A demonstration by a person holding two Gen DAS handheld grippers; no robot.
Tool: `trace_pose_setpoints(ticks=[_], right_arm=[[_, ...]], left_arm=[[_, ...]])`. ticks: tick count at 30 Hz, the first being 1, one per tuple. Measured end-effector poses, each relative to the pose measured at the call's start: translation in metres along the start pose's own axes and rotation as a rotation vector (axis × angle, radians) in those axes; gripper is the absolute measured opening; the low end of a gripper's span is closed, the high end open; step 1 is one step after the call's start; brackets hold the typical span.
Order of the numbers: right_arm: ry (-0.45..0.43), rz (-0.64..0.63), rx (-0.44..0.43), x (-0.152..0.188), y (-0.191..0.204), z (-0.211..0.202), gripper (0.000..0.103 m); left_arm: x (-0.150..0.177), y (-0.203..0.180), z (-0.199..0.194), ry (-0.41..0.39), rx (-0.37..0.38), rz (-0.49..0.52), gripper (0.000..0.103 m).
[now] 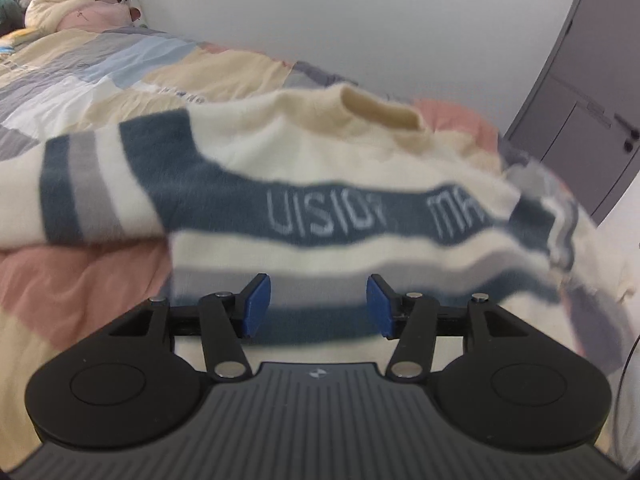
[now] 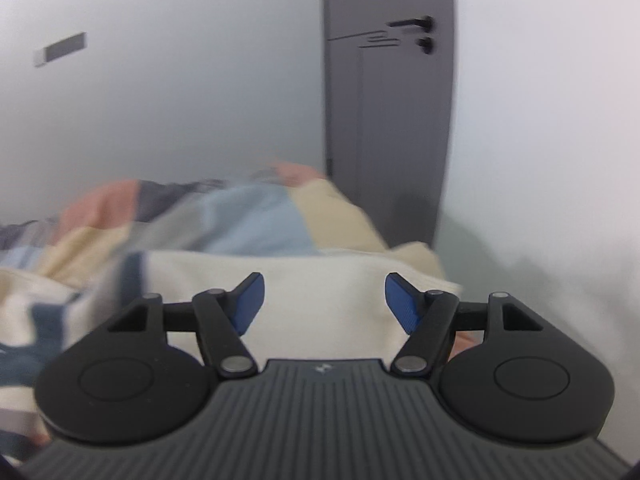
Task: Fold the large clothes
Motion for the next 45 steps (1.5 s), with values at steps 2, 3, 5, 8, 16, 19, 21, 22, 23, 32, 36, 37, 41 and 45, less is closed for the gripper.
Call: trace_pose_setpoints(ticks=[2,3,5,8,16,19,21,22,23,32,36,37,41,45], right_arm=[[0.001,-0.032,-0.052,-0.002,0.032,-0.009,0.068],[0.001,-0.051,-0.082,-0.002,0.050,-0.015,0.068],[0.003,-0.084,-0.154,-0.003,0.091,-0.019,0.068],[0.018,-0.135,-0.255,0.000,0.157,-0.021,0.068],[0.124,-0.190,-0.537,0.037,0.326,-0.002,0.068],[0.180,-0.212,-0.598,0.049,0.380,0.013,0.068],[0.198,-0.235,-0.618,0.056,0.410,0.021,0.068],[0.200,-0.246,-0.626,0.058,0.423,0.027,0.068],[0.198,-0.262,-0.623,0.059,0.435,0.033,0.068],[0.128,-0.233,-0.465,0.051,0.456,0.099,0.065],[0.191,-0.209,-0.457,0.053,0.455,0.126,0.064],[0.204,-0.211,-0.453,0.054,0.456,0.131,0.063],[0.243,-0.280,-0.400,0.063,0.467,0.147,0.035],[0.238,-0.349,-0.361,0.061,0.475,0.144,0.012]], left_arm=[[-0.018,0.006,0.002,-0.001,0.004,-0.020,0.059],[-0.029,0.009,0.003,-0.009,0.009,-0.028,0.059],[-0.048,0.014,0.007,-0.016,-0.001,-0.029,0.059],[-0.076,0.018,0.018,-0.023,0.027,-0.046,0.059],[-0.148,0.013,0.062,-0.065,0.063,-0.048,0.059],[-0.176,0.015,0.087,-0.076,0.109,-0.102,0.059],[-0.193,0.019,0.107,-0.087,0.113,-0.139,0.059],[-0.200,0.020,0.116,-0.092,0.127,-0.152,0.060],[-0.206,0.021,0.128,-0.090,0.141,-0.162,0.060],[-0.241,0.011,0.214,0.017,0.115,-0.151,0.063],[-0.239,0.011,0.241,0.076,0.047,-0.119,0.063],[-0.239,0.011,0.245,0.077,0.034,-0.111,0.063],[-0.238,0.013,0.254,0.067,-0.070,-0.082,0.030],[-0.250,0.016,0.254,0.059,-0.133,-0.052,0.007]])
Point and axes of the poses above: each gripper's, at about its wrist camera, not at the fingertips, and z roughly the way its jaws point, y to its left, x to its underside, the point moved 9 cm from there along z, roughly the way its jaws point, and after that the axes turned 10 degrees about y, right-handed, at the moved point
